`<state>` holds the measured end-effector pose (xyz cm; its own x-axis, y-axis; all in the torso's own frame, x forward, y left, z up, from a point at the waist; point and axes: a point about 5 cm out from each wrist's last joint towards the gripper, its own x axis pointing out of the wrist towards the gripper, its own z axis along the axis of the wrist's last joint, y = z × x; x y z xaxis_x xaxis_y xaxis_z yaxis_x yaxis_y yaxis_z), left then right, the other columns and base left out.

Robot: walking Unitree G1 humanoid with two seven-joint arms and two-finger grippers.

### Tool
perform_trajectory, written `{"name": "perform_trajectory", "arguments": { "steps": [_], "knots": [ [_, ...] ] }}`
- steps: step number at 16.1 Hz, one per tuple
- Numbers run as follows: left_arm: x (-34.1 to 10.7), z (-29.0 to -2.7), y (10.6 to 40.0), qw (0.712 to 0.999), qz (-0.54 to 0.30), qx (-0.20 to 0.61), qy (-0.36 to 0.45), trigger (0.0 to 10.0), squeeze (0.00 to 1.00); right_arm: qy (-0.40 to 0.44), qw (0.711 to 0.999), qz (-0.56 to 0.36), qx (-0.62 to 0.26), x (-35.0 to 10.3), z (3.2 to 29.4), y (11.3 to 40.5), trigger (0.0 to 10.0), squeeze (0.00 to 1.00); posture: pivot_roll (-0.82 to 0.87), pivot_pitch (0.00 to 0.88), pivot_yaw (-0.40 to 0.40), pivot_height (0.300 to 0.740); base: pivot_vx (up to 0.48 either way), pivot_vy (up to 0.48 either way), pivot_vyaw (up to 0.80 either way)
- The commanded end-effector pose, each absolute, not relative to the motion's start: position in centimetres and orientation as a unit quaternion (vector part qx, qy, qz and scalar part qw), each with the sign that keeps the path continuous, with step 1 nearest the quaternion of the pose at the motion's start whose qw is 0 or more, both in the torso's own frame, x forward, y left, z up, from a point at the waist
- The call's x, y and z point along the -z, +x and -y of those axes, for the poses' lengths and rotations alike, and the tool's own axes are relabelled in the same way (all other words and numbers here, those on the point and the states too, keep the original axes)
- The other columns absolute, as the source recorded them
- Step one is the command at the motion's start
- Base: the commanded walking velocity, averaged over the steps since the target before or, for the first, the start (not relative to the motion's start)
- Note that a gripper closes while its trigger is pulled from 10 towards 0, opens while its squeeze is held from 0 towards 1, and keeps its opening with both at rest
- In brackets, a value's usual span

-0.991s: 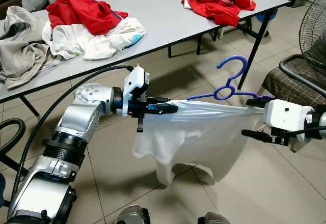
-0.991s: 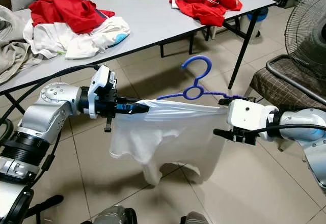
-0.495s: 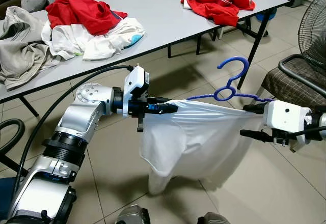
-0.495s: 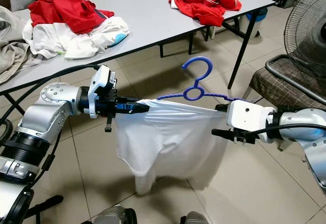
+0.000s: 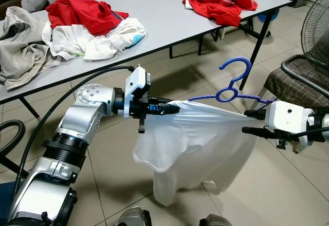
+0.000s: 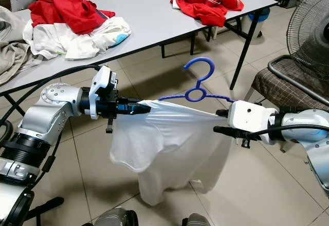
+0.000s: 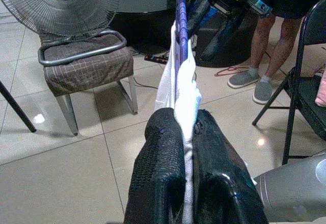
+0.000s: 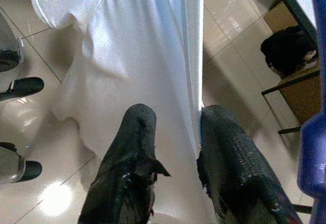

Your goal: Hang hanger

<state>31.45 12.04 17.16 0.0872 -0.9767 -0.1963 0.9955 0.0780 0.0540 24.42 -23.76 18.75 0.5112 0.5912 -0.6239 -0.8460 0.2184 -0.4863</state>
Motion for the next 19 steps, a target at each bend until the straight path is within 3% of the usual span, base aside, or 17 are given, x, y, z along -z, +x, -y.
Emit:
{"name": "perform_trajectory", "arguments": {
  "steps": [1, 15, 19],
  "knots": [
    [-18.0, -12.2, 31.6, 0.733, -0.035, 0.673, 0.095, 0.0, 0.00, -0.409, 0.761, -0.159, -0.478, -18.7, 23.8, 24.2, 0.0, 0.00, -0.18, 0.000, 0.072, 0.740, 0.000, 0.000, 0.00],
    [-18.3, -14.3, 31.5, 0.726, -0.055, 0.674, 0.124, 0.0, 0.00, -0.358, 0.756, -0.264, -0.480, -15.9, 27.0, 21.5, 0.0, 0.00, -0.17, 0.000, 0.054, 0.740, 0.000, 0.000, 0.00],
    [-18.3, -15.4, 31.9, 0.738, -0.064, 0.658, 0.134, 0.0, 0.00, -0.360, 0.775, -0.268, -0.445, -15.6, 28.5, 20.7, 0.0, 0.00, -0.17, 0.000, 0.055, 0.740, 0.000, 0.000, 0.00]
  ]
}}
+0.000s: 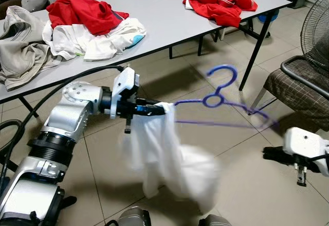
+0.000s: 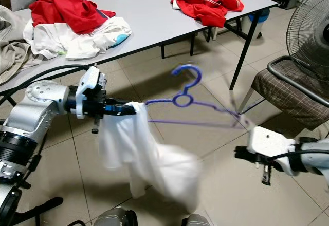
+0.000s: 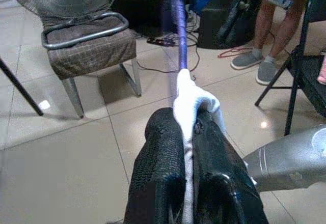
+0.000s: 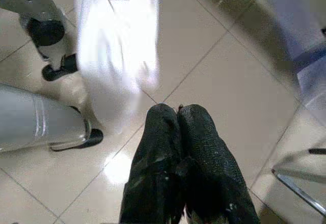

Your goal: Hang hanger

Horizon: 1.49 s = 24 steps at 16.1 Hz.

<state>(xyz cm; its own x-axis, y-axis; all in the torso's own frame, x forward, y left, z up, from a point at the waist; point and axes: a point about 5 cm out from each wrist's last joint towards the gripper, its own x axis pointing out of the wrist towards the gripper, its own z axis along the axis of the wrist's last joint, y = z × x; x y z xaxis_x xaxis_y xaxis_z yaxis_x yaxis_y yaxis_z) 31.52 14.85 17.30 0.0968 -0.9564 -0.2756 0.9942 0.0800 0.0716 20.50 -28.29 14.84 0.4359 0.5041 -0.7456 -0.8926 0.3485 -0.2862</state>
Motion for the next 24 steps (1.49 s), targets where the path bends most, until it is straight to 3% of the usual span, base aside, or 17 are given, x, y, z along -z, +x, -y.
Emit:
{"name": "perform_trajectory", "arguments": {
  "steps": [1, 5, 7, 8, 9, 10, 11, 12, 13, 15, 17, 19, 21, 24],
  "knots": [
    [-18.3, -15.8, 32.0, 0.744, -0.068, 0.652, 0.134, 0.0, 0.00, -0.362, 0.782, -0.264, -0.434, -15.6, 28.9, 20.5, 0.0, 0.00, -0.17, 0.000, 0.055, 0.740, 0.000, 0.000, 0.00],
    [-18.3, -16.8, 32.2, 0.752, -0.074, 0.640, 0.138, 0.0, 0.00, -0.357, 0.795, -0.263, -0.415, -15.3, 29.5, 20.2, 0.0, 0.00, -0.17, 0.000, 0.064, 0.740, 0.000, 0.000, 0.00],
    [-18.5, -16.1, 32.0, 0.751, -0.061, 0.646, 0.125, 0.0, 0.00, -0.335, 0.811, -0.231, -0.420, -14.8, 28.0, 20.4, 0.0, 0.00, -0.17, 0.000, 0.065, 0.740, 0.000, 0.000, 0.00],
    [-18.6, -15.9, 32.0, 0.754, -0.053, 0.644, 0.117, 0.0, 0.00, -0.330, 0.823, -0.210, -0.412, -14.6, 27.3, 20.6, 2.7, 0.00, -0.16, 0.000, 0.068, 0.740, 0.000, 0.000, 0.00],
    [-18.7, -15.8, 32.0, 0.755, -0.048, 0.644, 0.112, 0.0, 0.00, -0.326, 0.831, -0.199, -0.405, -14.4, 26.9, 20.8, 8.6, 0.00, -0.16, 0.000, 0.068, 0.740, 0.000, 0.000, 0.00],
    [-19.0, -15.5, 32.1, 0.759, -0.037, 0.641, 0.102, 0.0, 0.00, -0.311, 0.849, -0.180, -0.389, -13.6, 25.9, 21.1, 10.0, 0.00, -0.16, 0.000, 0.069, 0.740, 0.000, 0.000, 0.00],
    [-19.4, -15.1, 32.3, 0.764, -0.025, 0.638, 0.090, 0.0, 0.00, -0.241, 0.886, -0.165, -0.359, -12.3, 24.6, 21.6, 10.0, 0.00, -0.16, 0.000, 0.069, 0.740, 0.000, 0.000, 0.00],
    [-19.6, -15.0, 32.3, 0.766, -0.019, 0.637, 0.083, 0.0, 0.00, -0.194, 0.905, -0.157, -0.344, -11.7, 23.9, 21.8, 10.0, 0.53, -0.16, 0.000, 0.077, 0.740, 0.000, 0.000, 0.00],
    [-20.1, -14.8, 32.4, 0.767, -0.009, 0.638, 0.068, 0.0, 0.00, -0.136, 0.922, -0.156, -0.328, -10.7, 22.8, 22.0, 10.0, 1.00, -0.16, 0.000, 0.080, 0.740, 0.000, 0.000, 0.00],
    [-21.4, -13.9, 32.2, 0.758, 0.011, 0.651, 0.034, 0.0, 0.00, -0.021, 0.926, -0.186, -0.328, -7.4, 20.6, 21.4, 10.0, 1.00, -0.16, 0.000, 0.100, 0.740, 0.000, 0.000, 0.00],
    [-21.7, -13.3, 31.9, 0.748, 0.014, 0.663, 0.032, 0.0, 0.00, 0.036, 0.934, -0.193, -0.298, -6.2, 20.7, 21.4, 10.0, 1.00, -0.16, 0.000, 0.099, 0.740, 0.000, 0.000, 0.00],
    [-21.8, -12.4, 31.3, 0.729, 0.011, 0.683, 0.028, 0.0, 0.00, 0.121, 0.945, -0.165, -0.254, -6.1, 22.6, 21.7, 10.0, 1.00, -0.15, 0.000, 0.091, 0.740, 0.000, 0.000, 0.00],
    [-21.9, -11.7, 30.8, 0.720, 0.009, 0.694, 0.024, 0.0, 0.00, 0.172, 0.938, -0.149, -0.261, -6.6, 24.0, 21.5, 10.0, 1.00, -0.14, 0.000, 0.087, 0.740, 0.000, 0.000, 0.00],
    [-22.6, -10.3, 30.1, 0.692, 0.015, 0.721, 0.021, 0.0, 0.00, 0.162, 0.933, -0.172, -0.270, -6.6, 26.6, 21.8, 10.0, 1.00, -0.14, 0.000, 0.075, 0.740, 0.000, 0.000, 0.00]
  ]
}}
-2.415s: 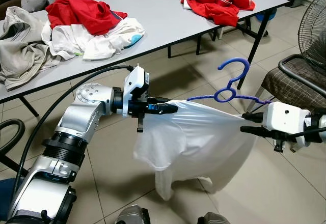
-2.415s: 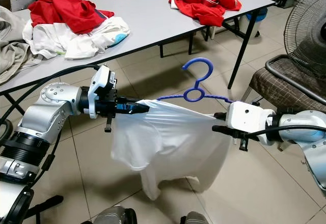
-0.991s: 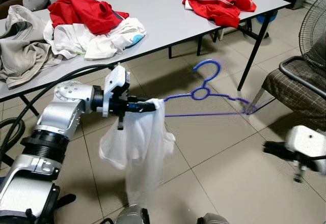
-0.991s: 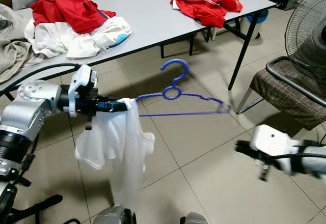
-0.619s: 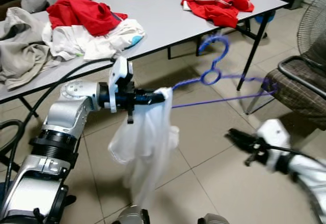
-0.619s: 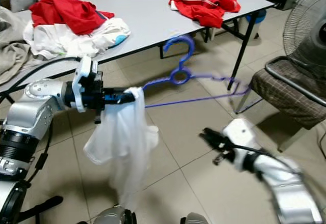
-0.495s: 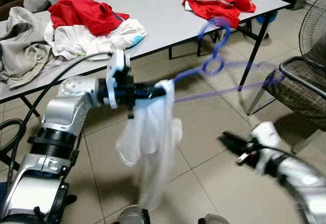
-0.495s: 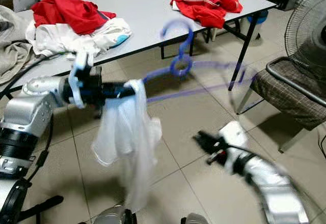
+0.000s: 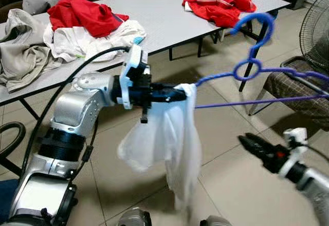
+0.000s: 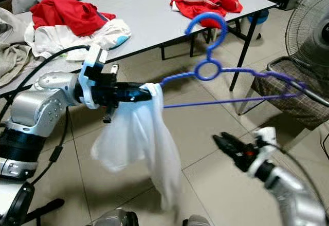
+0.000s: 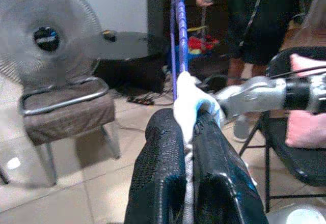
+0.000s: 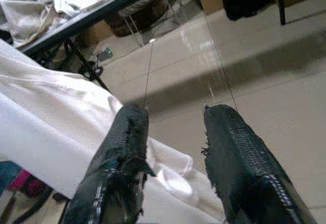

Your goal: Hang hanger

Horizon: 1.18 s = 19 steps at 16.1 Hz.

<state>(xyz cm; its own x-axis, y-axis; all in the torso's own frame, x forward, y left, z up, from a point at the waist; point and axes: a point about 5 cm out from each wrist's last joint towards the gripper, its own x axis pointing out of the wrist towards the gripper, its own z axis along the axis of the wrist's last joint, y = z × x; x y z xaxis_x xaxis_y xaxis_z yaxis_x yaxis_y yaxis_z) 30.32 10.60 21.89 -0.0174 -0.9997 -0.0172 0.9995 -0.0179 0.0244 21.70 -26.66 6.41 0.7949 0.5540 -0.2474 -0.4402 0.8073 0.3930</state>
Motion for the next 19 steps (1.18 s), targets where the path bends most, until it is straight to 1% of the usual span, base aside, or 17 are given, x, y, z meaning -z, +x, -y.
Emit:
{"name": "perform_trajectory", "arguments": {
  "steps": [1, 2, 4, 5, 6, 9, 10, 11, 12, 13, 15, 16, 17, 18, 19],
  "knots": [
    [-23.0, -9.8, 29.8, 0.678, 0.016, 0.735, 0.017, 0.0, 0.00, 0.154, 0.937, -0.172, -0.262, -6.9, 27.4, 22.4, 10.0, 1.00, -0.14, 0.000, 0.075, 0.740, 0.000, 0.000, 0.00],
    [-23.2, -9.5, 29.3, 0.659, 0.011, 0.752, 0.013, 0.0, 0.00, 0.151, 0.941, -0.167, -0.254, -7.4, 28.3, 23.1, 10.0, 1.00, -0.14, 0.000, 0.073, 0.740, 0.000, 0.000, 0.00],
    [-23.2, -9.1, 28.8, 0.637, 0.001, 0.770, 0.018, 0.0, 0.00, 0.136, 0.941, -0.161, -0.265, -8.3, 29.0, 24.0, 10.0, 1.00, -0.13, 0.000, 0.070, 0.740, 0.000, 0.000, 0.00],
    [-23.3, -8.5, 28.6, 0.627, 0.003, 0.778, 0.018, 0.0, 0.00, 0.113, 0.932, -0.156, -0.308, -9.2, 28.5, 24.7, 10.0, 1.00, -0.13, 0.000, 0.067, 0.740, 0.000, 0.000, 0.00],
    [-23.4, -8.1, 28.4, 0.623, 0.006, 0.782, 0.017, 0.0, 0.00, 0.109, 0.922, -0.152, -0.338, -9.7, 27.8, 25.0, 10.0, 1.00, -0.13, 0.000, 0.064, 0.740, 0.000, 0.000, 0.00],
    [-23.6, -7.0, 27.5, 0.598, 0.008, 0.801, 0.016, 0.0, 0.00, 0.084, 0.902, -0.132, -0.402, -11.0, 25.8, 26.0, 10.0, 1.00, -0.13, 0.000, 0.064, 0.740, 0.000, 0.000, 0.00],
    [-23.6, -6.6, 27.3, 0.591, 0.009, 0.806, 0.017, 0.0, 0.00, 0.082, 0.893, -0.133, -0.423, -11.3, 25.3, 26.2, 10.0, 0.51, -0.13, 0.000, 0.064, 0.740, 0.000, 0.000, 0.00],
    [-23.6, -6.3, 27.1, 0.586, 0.010, 0.810, 0.017, 0.0, 0.00, 0.079, 0.885, -0.137, -0.439, -11.5, 25.0, 26.5, 10.0, 0.21, -0.13, 0.000, 0.064, 0.740, 0.000, 0.000, 0.00],
    [-23.6, -5.8, 26.9, 0.580, 0.013, 0.814, 0.015, 0.0, 0.00, 0.073, 0.876, -0.138, -0.457, -11.6, 24.4, 26.9, 10.0, 0.00, -0.13, 0.000, 0.064, 0.740, 0.000, 0.000, 0.00],
    [-23.6, -5.3, 26.7, 0.576, 0.014, 0.817, 0.016, 0.0, 0.00, 0.066, 0.868, -0.139, -0.471, -11.7, 23.7, 27.5, 10.0, 0.00, -0.13, 0.000, 0.062, 0.740, 0.000, 0.000, 0.00],
    [-23.1, -4.8, 26.7, 0.575, 0.009, 0.817, 0.028, 0.0, 0.00, 0.050, 0.843, -0.148, -0.515, -11.7, 22.3, 27.7, 10.0, 0.00, -0.13, 0.000, 0.054, 0.740, 0.000, 0.000, 0.00],
    [-23.1, -4.9, 26.8, 0.578, 0.007, 0.815, 0.033, 0.0, 0.00, 0.048, 0.833, -0.153, -0.530, -11.7, 22.1, 27.4, 10.0, 0.00, -0.13, 0.000, 0.054, 0.740, 0.000, 0.000, 0.00],
    [-22.9, -5.2, 27.1, 0.590, 0.006, 0.807, 0.041, 0.0, 0.00, 0.051, 0.809, -0.165, -0.562, -11.7, 21.8, 26.5, 10.0, 0.00, -0.12, 0.000, 0.047, 0.740, 0.000, 0.000, 0.00],
    [-22.8, -5.3, 27.2, 0.594, 0.005, 0.803, 0.044, 0.0, 0.00, 0.052, 0.799, -0.171, -0.574, -11.7, 21.7, 26.0, 10.0, 0.00, -0.12, 0.000, 0.047, 0.740, 0.000, 0.000, 0.00],
    [-22.7, -5.6, 27.4, 0.599, 0.002, 0.800, 0.048, 0.0, 0.00, 0.052, 0.782, -0.180, -0.594, -11.5, 21.6, 25.2, 10.0, 0.00, -0.12, 0.000, 0.042, 0.740, 0.000, 0.000, 0.00]
  ]
}}
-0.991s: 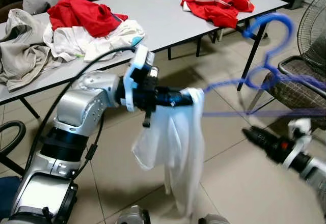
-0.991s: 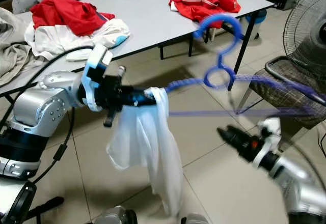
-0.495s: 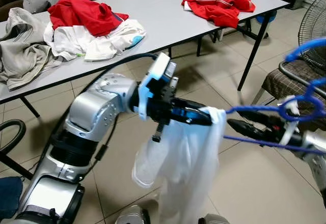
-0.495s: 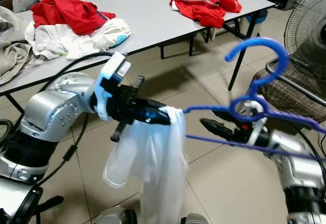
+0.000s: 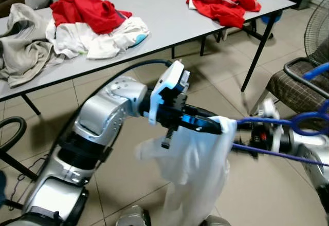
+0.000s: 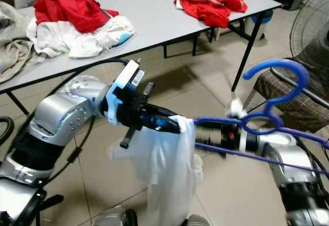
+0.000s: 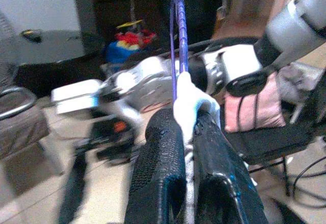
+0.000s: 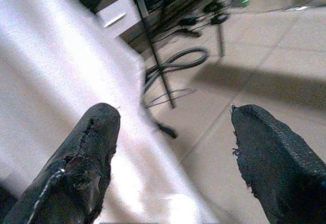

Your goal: Hang hanger

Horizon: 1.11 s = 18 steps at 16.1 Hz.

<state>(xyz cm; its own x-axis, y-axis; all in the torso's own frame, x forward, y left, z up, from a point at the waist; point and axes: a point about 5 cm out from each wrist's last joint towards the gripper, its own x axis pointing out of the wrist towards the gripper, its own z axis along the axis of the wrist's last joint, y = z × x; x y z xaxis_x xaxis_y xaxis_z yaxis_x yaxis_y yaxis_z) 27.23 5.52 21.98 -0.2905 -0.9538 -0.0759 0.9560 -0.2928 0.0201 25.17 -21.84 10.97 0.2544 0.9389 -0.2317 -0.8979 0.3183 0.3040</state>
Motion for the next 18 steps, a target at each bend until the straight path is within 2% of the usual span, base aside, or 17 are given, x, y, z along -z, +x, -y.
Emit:
{"name": "perform_trajectory", "arguments": {
  "steps": [1, 7, 9, 15, 18],
  "knots": [
    [-22.7, -5.9, 27.5, 0.603, 0.001, 0.797, 0.048, 0.0, 0.00, 0.051, 0.771, -0.187, -0.607, -11.3, 21.4, 24.6, 10.0, 0.00, -0.12, 0.000, 0.043, 0.740, 0.000, 0.000, 0.00],
    [-22.3, -6.5, 28.0, 0.612, -0.005, 0.789, 0.049, 0.0, 0.00, 0.055, 0.757, -0.193, -0.622, -11.1, 20.8, 23.2, 10.0, 0.00, -0.12, 0.000, 0.045, 0.740, 0.000, 0.000, 0.00],
    [-22.3, -6.9, 28.4, 0.620, -0.005, 0.783, 0.041, 0.0, 0.00, 0.064, 0.762, -0.194, -0.615, -11.1, 21.2, 22.5, 10.0, 0.00, -0.12, 0.000, 0.049, 0.740, 0.000, 0.000, 0.00],
    [-22.5, -6.9, 28.7, 0.621, -0.001, 0.783, 0.038, 0.0, 0.00, 0.053, 0.760, -0.215, -0.611, -10.1, 20.8, 22.0, 10.0, 0.00, -0.13, 0.000, 0.054, 0.740, 0.000, 0.000, 0.00],
    [-22.6, -6.9, 28.7, 0.621, 0.002, 0.783, 0.037, 0.0, 0.00, 0.035, 0.773, -0.237, -0.587, -9.1, 20.9, 22.4, 10.0, 0.00, -0.13, 0.000, 0.054, 0.740, 0.000, 0.000, 0.00]
  ]
}}
